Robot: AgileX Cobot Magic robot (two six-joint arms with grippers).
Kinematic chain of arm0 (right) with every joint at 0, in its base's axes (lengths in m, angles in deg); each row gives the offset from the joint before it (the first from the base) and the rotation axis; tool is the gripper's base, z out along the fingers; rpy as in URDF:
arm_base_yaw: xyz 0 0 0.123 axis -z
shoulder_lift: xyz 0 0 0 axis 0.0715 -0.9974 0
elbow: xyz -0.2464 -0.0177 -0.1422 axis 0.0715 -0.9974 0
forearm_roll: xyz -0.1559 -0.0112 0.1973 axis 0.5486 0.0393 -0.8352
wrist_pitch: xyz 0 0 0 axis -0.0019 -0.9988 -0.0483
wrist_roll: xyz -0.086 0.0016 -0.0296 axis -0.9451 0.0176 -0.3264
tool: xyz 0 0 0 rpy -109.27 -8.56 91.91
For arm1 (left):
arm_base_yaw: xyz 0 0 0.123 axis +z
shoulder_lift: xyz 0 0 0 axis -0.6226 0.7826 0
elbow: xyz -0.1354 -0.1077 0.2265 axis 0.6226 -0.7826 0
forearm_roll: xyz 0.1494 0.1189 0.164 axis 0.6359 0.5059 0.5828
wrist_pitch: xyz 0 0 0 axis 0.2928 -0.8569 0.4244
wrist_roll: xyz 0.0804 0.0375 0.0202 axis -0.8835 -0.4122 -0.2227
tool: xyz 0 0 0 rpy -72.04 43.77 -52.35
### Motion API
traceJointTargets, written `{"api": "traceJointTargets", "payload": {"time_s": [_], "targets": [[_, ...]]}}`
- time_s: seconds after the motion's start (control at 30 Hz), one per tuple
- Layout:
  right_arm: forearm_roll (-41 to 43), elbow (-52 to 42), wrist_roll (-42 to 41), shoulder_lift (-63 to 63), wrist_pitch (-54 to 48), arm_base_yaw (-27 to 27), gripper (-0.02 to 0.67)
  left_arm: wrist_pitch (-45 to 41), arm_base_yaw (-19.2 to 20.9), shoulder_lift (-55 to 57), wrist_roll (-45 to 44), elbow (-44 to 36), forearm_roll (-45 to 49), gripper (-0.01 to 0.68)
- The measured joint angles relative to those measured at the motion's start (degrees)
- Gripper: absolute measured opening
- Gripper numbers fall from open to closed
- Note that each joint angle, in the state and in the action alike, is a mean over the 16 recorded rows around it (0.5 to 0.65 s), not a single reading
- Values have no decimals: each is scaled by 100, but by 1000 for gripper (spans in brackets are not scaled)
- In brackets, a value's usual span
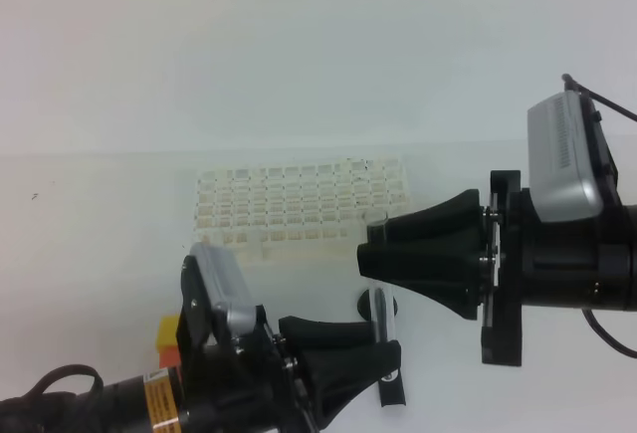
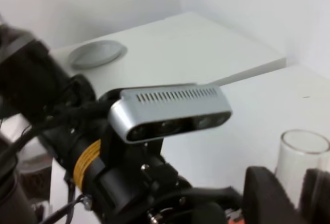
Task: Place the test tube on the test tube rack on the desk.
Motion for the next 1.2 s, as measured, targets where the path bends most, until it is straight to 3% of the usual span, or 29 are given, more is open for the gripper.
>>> {"api": "traceJointTargets", "payload": {"time_s": [0.43,0.57,1.2], "targets": [[23,5,-24,-6,-132,4,127,-33,11,-2,964,0,-110,500],[76,2,-32,-6,-231,1,127,24,19,-4,973,-1,53,571],[170,578,-135,58,-146,-4,126,-197,25,-7,1094,-2,1062,594]]}}
